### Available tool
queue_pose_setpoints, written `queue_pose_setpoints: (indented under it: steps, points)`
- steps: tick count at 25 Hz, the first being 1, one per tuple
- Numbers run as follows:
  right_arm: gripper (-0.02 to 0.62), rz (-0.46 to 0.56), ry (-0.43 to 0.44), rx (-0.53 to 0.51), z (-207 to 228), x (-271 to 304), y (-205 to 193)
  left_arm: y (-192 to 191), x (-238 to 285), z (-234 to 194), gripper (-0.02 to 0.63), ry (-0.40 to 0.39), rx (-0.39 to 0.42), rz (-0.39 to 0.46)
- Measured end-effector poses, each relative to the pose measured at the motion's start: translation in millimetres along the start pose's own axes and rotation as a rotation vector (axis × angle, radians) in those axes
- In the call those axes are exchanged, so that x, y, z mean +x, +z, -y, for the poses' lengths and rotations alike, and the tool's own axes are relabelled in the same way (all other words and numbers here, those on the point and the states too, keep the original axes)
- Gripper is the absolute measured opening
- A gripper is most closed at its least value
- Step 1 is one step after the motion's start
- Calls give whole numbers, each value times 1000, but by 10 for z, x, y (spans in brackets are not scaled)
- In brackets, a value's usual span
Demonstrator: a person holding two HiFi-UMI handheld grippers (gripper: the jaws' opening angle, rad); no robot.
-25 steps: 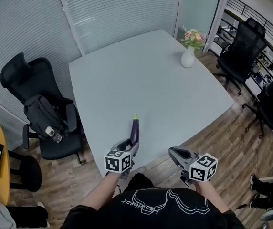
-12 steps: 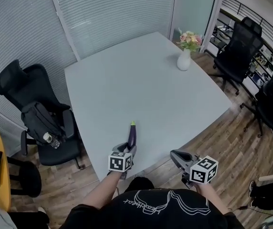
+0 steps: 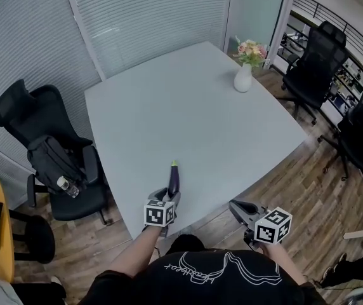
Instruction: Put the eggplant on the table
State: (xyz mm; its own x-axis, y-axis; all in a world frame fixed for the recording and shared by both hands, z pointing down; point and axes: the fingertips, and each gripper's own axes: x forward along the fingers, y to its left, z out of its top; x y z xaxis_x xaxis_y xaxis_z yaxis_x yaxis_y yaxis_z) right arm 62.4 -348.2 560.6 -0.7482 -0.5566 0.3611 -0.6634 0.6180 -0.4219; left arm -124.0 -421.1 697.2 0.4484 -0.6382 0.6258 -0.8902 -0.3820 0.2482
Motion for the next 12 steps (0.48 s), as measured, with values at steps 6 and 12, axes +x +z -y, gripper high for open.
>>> queue_pose_setpoints:
  steps: [6,12]
  points:
    - [9,2,-10,3,-79,-48,-18,-18,-101,-46,268,5,-29,31]
    - [9,-6,29,-10,-273,-45,-151,85,-360,-4,284,-3,-51,115]
